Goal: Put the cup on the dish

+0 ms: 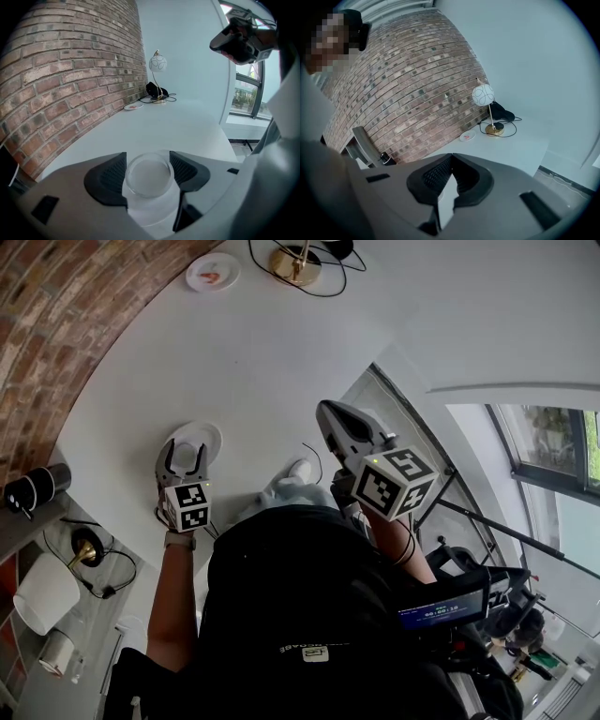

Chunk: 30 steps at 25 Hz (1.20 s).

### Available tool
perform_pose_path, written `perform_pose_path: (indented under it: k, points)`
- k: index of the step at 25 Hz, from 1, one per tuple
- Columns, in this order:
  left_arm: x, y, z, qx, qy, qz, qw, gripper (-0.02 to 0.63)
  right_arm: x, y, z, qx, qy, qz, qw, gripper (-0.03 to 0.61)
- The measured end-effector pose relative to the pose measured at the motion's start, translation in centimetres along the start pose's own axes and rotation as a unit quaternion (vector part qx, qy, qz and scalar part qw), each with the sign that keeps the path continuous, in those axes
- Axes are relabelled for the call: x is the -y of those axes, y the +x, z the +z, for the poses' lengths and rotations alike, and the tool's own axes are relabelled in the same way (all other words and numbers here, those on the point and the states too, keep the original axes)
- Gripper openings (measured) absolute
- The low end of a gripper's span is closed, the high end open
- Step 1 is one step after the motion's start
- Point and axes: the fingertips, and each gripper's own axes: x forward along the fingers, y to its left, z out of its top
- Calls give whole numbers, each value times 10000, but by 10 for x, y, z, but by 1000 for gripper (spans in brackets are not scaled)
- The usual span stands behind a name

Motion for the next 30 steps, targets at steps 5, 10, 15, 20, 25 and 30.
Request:
perform_pose_path:
  k: [5,10,15,20,25,30]
  points:
    - [2,-10,13,155,58,49,9999,269,-2,0,0,-4,-23,93,10000,3]
    - [-2,-25,30,362,91,163,9992,268,-7,2,4,18,-51,222,9997,3]
    - [3,-40,53,503,119,285,9983,268,-3,2,10,74,-32,360,9993,3]
    - [4,-63,82,752,-39,394,9964,268,-6,2,15,155,-42,560,9983,3]
    - [9,-88,106,954,-275,433,9941,268,-11,4,22,207,-90,817,9964,3]
    - [13,-116,128,1120,-490,561,9909,268,-27,8,36,310,-197,1199,9921,3]
